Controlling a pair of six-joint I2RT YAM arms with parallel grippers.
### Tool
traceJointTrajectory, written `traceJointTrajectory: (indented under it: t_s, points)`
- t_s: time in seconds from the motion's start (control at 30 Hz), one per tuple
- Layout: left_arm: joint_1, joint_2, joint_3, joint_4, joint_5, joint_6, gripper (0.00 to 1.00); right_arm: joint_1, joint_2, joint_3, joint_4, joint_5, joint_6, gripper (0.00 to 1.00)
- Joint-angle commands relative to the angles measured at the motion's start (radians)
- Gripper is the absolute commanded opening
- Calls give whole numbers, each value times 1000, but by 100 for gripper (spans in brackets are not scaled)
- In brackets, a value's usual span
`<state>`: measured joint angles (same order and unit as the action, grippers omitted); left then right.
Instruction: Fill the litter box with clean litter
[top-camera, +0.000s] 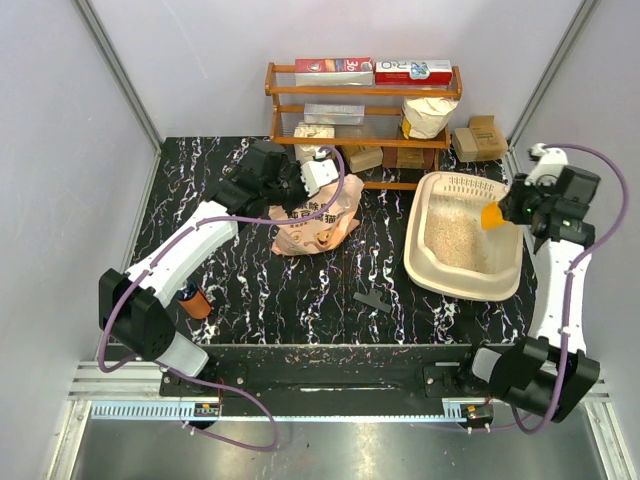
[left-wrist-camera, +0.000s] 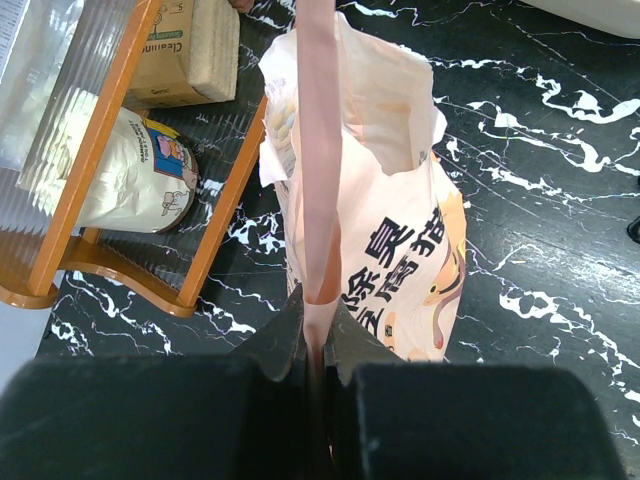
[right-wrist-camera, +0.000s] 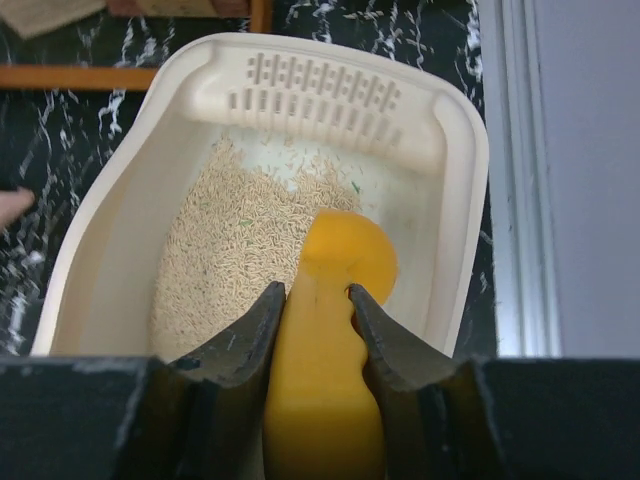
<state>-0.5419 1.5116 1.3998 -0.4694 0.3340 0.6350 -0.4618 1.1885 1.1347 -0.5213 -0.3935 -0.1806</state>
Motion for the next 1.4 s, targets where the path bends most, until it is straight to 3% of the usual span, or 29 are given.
traceJointTrajectory:
  t_s: [0.0,0.1,0.23,0.27,0.43,0.57,0.87,1.0,1.13,1.37]
  points:
    - [-6,-50,19,91,77,-24,0,121,-73,25,13,149,-302,0]
    - [-6,-54,21,69,71,-24,0,127,-61,124,-3,63,-269,0]
    - [-6,-60,13,52,66,-5,0,164,26,287,-74,-398,-47,0]
    - [-6,-62,16,49,66,-3,0,199,52,318,-80,-439,-7,0]
    - [-4,-62,24,37,66,5,0,455,181,444,-48,-492,35,0]
    - [-4,-62,22,35,59,12,0,569,295,531,-65,-493,3,0]
    - [-6,-73,24,34,65,-18,0,724,499,642,-48,-398,-72,0]
    - [-6,-80,19,34,68,-44,0,810,563,645,-40,-175,-47,0]
    - [-6,-86,8,43,63,-70,0,890,533,542,93,131,149,0]
    - [-6,-87,5,49,56,-74,0,922,608,568,23,243,164,0]
